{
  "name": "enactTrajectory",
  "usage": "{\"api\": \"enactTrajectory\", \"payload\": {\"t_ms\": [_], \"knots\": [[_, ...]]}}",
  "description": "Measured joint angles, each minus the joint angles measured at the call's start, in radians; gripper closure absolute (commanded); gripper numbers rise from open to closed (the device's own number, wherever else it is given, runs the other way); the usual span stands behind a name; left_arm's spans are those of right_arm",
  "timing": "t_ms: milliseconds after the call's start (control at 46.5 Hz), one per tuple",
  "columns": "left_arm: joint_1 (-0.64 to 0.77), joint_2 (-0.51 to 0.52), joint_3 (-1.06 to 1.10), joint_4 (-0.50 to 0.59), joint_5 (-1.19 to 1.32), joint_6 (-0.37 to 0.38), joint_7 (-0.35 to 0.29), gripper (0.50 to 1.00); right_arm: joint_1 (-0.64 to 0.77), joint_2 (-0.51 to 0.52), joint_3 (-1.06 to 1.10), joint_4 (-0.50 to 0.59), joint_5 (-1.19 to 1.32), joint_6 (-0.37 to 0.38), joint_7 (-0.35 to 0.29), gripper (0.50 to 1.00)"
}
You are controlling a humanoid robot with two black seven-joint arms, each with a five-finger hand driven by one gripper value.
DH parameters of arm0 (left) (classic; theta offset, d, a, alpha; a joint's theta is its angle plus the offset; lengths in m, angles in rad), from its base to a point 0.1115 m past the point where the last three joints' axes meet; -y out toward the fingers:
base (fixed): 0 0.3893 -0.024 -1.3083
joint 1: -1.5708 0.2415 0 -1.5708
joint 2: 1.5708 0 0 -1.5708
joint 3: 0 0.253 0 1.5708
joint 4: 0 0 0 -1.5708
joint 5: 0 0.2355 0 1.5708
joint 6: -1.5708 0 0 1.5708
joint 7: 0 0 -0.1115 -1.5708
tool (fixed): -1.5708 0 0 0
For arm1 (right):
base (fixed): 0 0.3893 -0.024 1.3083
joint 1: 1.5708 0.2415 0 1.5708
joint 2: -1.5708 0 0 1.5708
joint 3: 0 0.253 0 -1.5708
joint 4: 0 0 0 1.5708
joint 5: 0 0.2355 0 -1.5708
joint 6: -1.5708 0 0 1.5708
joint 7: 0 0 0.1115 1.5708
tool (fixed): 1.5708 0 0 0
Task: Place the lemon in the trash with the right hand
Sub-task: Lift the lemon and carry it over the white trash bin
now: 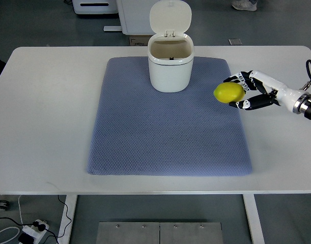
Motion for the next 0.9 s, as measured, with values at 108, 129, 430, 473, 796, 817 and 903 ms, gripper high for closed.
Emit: {"api": "enactTrajectory", "payload": {"t_ms": [108, 129, 430, 473, 796, 817, 903], "knots": [[0.0, 0.0, 0.0, 0.0, 0.0, 0.0, 0.0, 0.5, 0.036, -0.002, 0.0, 0.0, 0.038, 0.003, -0.016, 1.0], [0.0, 0.0, 0.0, 0.0, 0.0, 0.0, 0.0, 0.5, 0.044, -0.002, 0.0, 0.0, 0.048, 0.004, -0.02, 1.0], [0.0, 0.0, 0.0, 0.0, 0.0, 0.0, 0.0, 0.5, 0.179, 0.016, -0.006, -0.009, 0.204, 0.005, -0.096, 1.0], [0.0, 0.0, 0.0, 0.0, 0.0, 0.0, 0.0, 0.5, 0.195, 0.031, -0.012, -0.012, 0.223, 0.005, -0.105, 1.0], [0.0, 0.0, 0.0, 0.0, 0.0, 0.0, 0.0, 0.5, 0.285, 0.15, -0.051, -0.085, 0.264, 0.005, -0.18, 1.0], [0.0, 0.0, 0.0, 0.0, 0.0, 0.0, 0.0, 0.5, 0.292, 0.159, -0.053, -0.092, 0.264, 0.006, -0.185, 1.0], [0.0, 0.0, 0.0, 0.0, 0.0, 0.0, 0.0, 0.5, 0.324, 0.196, -0.077, -0.12, 0.265, 0.007, -0.199, 1.0]]}}
